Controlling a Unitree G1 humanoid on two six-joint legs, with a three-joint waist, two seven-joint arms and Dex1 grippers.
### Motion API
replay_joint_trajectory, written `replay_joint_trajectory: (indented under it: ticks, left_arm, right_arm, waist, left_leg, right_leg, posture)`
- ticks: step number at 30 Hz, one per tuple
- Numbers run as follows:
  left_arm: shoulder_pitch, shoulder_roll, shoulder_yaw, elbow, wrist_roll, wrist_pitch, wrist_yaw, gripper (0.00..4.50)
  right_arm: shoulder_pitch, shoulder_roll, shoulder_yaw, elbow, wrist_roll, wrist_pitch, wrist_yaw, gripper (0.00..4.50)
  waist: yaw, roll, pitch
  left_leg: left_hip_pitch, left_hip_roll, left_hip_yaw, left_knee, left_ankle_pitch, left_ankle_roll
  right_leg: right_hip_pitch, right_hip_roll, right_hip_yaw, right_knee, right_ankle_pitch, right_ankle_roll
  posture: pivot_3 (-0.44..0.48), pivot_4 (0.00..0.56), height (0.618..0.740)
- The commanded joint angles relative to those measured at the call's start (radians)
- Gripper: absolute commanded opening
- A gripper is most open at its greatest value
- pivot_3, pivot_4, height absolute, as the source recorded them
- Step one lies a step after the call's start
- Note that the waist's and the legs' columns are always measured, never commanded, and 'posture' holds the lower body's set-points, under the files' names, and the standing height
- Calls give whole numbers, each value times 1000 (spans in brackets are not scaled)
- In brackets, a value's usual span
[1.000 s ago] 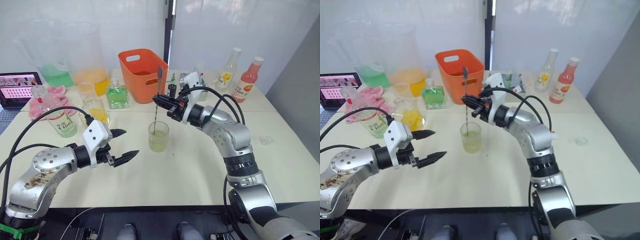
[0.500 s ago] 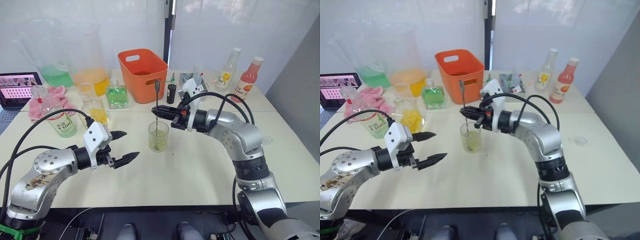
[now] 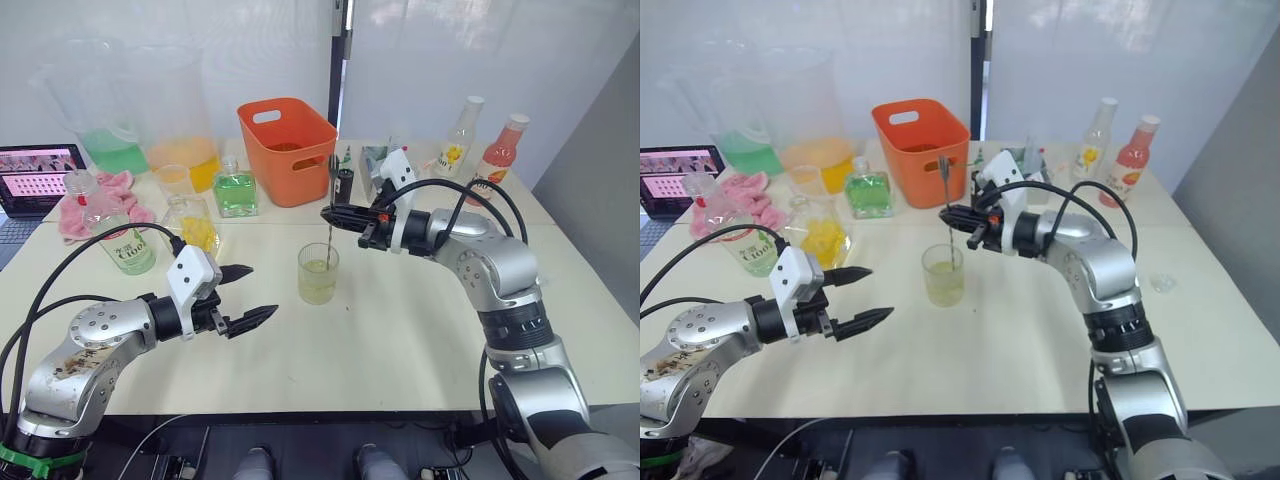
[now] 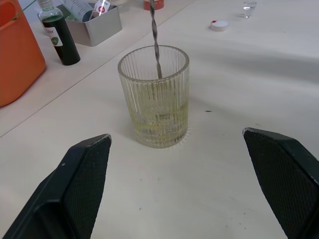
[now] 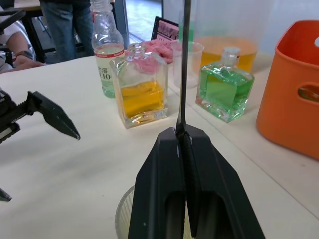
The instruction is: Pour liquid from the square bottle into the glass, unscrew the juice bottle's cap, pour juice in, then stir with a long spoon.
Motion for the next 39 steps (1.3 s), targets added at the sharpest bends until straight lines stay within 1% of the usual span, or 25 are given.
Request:
replay_joint_trajectory:
  ticks: [1,5,9,12,16,20,25,30,33,39]
  left_arm:
    - [-2,-1,18,-23,-12,-11,5,4477]
    - [0,-1,19,-21,-20,4,8,4477]
    - [1,3,20,-16,-17,-2,5,4477]
    - [2,4,18,-12,-15,-6,1,4477]
    - [5,2,15,-8,-20,-1,-2,4477]
    - [5,2,13,-2,-14,-8,-7,4477]
    - [6,-2,7,-3,-7,-19,-8,4477]
    - [4,-8,1,4,-9,-15,-9,4477]
    - [15,-16,0,6,-9,-11,-4,4477]
    - [47,-25,8,-8,-9,-15,7,4477]
  right_arm:
    - [-31,49,-36,17,-6,-79,-24,0]
    - [-32,98,-25,27,4,-84,-22,0]
    - [-22,120,-20,-29,41,-17,-14,0]
    - [-8,86,-9,-76,57,57,11,0]
    - [0,33,-16,-103,55,109,16,0]
    - [0,-13,-16,-117,33,115,10,0]
    - [2,-29,-39,-115,27,95,-12,0]
    - [-11,28,-62,-68,14,18,-63,0]
    - [-32,77,-44,-37,5,-8,-66,0]
    - [-44,87,-31,-14,-7,-9,-46,0]
  waist:
    - [-1,0,0]
    - [-1,0,0]
    - [-1,0,0]
    - [-1,0,0]
    - [1,0,0]
    - [0,0,0]
    - [0,0,0]
    - [0,0,0]
    - [-1,0,0]
    - [-1,0,0]
  left_leg:
    - [0,0,0,0,0,0]
    - [0,0,0,0,0,0]
    - [0,0,0,0,0,0]
    - [0,0,0,0,0,0]
    - [0,0,0,0,0,0]
    - [0,0,0,0,0,0]
    - [0,0,0,0,0,0]
    - [0,0,0,0,0,0]
    - [0,0,0,0,0,0]
    - [1,0,0,0,0,0]
  right_leg:
    - [0,0,0,0,0,0]
    - [0,0,0,1,0,-1]
    - [0,0,0,2,1,-1]
    - [0,0,0,2,1,-2]
    - [0,0,0,2,1,-2]
    - [0,0,0,1,0,-2]
    - [0,0,0,2,0,-1]
    - [0,0,0,2,0,-1]
    - [0,0,0,2,0,-1]
    - [0,0,0,2,1,-3]
  posture:
    - [0,150,725]
    - [0,150,725]
    - [0,150,725]
    - [0,150,725]
    - [0,150,725]
    - [0,150,725]
    - [0,150,725]
    - [0,150,725]
    - [0,150,725]
    - [0,150,725]
